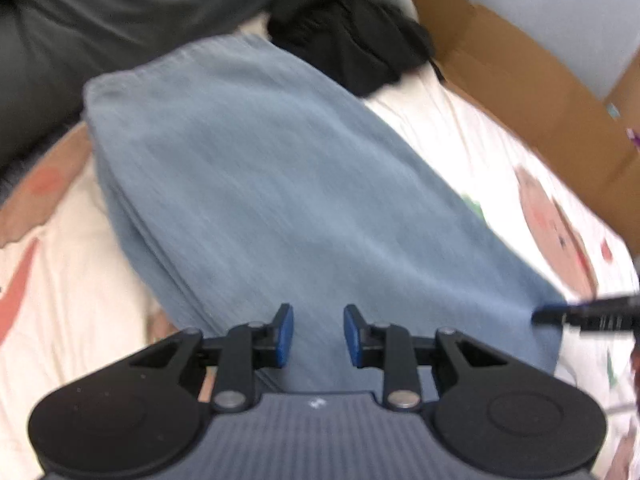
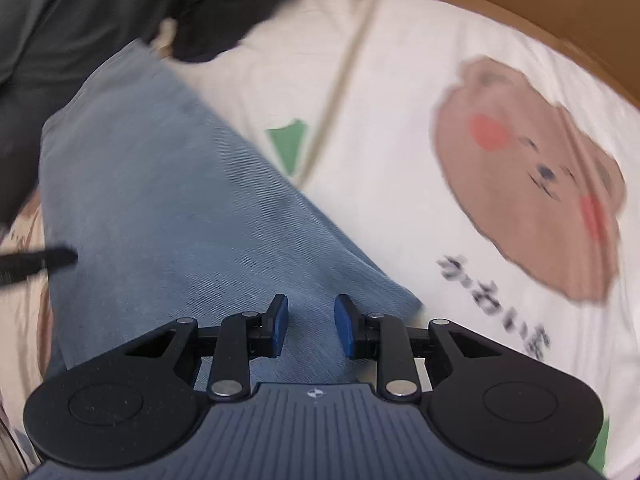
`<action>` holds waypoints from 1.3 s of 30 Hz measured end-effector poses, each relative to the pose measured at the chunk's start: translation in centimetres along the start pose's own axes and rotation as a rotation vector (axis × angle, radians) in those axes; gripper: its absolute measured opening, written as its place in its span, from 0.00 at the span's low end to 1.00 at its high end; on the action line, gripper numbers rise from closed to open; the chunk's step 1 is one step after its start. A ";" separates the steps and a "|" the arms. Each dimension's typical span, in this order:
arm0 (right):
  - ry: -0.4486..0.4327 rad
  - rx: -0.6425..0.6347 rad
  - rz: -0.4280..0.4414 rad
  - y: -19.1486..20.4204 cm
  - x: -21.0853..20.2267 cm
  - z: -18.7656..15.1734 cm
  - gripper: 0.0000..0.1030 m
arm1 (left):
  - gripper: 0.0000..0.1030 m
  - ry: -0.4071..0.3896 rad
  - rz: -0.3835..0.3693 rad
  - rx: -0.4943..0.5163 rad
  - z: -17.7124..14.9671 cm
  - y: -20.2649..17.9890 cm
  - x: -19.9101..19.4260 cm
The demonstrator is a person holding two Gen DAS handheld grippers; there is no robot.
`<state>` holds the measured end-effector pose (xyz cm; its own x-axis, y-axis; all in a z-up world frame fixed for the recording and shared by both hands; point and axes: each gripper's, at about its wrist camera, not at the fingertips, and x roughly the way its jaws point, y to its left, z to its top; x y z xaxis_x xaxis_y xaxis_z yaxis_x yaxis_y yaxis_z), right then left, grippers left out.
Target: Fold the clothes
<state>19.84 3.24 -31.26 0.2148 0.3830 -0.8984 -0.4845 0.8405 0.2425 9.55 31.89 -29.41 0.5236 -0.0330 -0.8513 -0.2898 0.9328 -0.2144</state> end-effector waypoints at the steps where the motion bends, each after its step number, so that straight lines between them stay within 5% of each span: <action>1: 0.000 0.026 -0.001 -0.5 -0.2 -0.3 0.32 | 0.28 0.010 0.003 0.016 -0.3 -0.2 0.1; 10: -0.048 0.247 -0.003 -2.7 -1.9 -2.3 0.33 | 0.28 0.027 0.021 0.007 -1.6 0.7 -1.9; 15: -0.091 0.429 0.008 -4.8 -1.9 -4.0 0.42 | 0.39 0.025 0.046 -0.073 -2.2 2.5 -3.3; 25: -0.166 0.675 0.220 -8.0 0.9 -6.1 0.42 | 0.52 0.041 -0.067 -0.350 -2.6 6.8 -1.0; 28: -0.190 0.701 0.259 -8.0 1.3 -6.3 0.30 | 0.52 0.043 -0.108 -0.410 -2.9 7.2 -0.3; 31: -0.205 0.722 0.269 -8.0 1.4 -6.4 0.28 | 0.47 0.032 -0.137 -0.456 -3.5 7.4 0.1; 35: -0.253 0.694 0.304 -7.6 0.3 -6.4 0.11 | 0.27 0.004 -0.192 -0.525 -4.5 7.7 0.1; 39: -0.274 0.660 0.324 -7.2 -1.0 -5.5 0.09 | 0.24 0.001 -0.211 -0.533 -4.5 7.9 0.1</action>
<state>18.49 -5.35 -34.10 0.3923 0.6566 -0.6442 0.0268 0.6918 0.7216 3.72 37.68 -33.28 0.6130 -0.1997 -0.7644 -0.5432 0.5960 -0.5913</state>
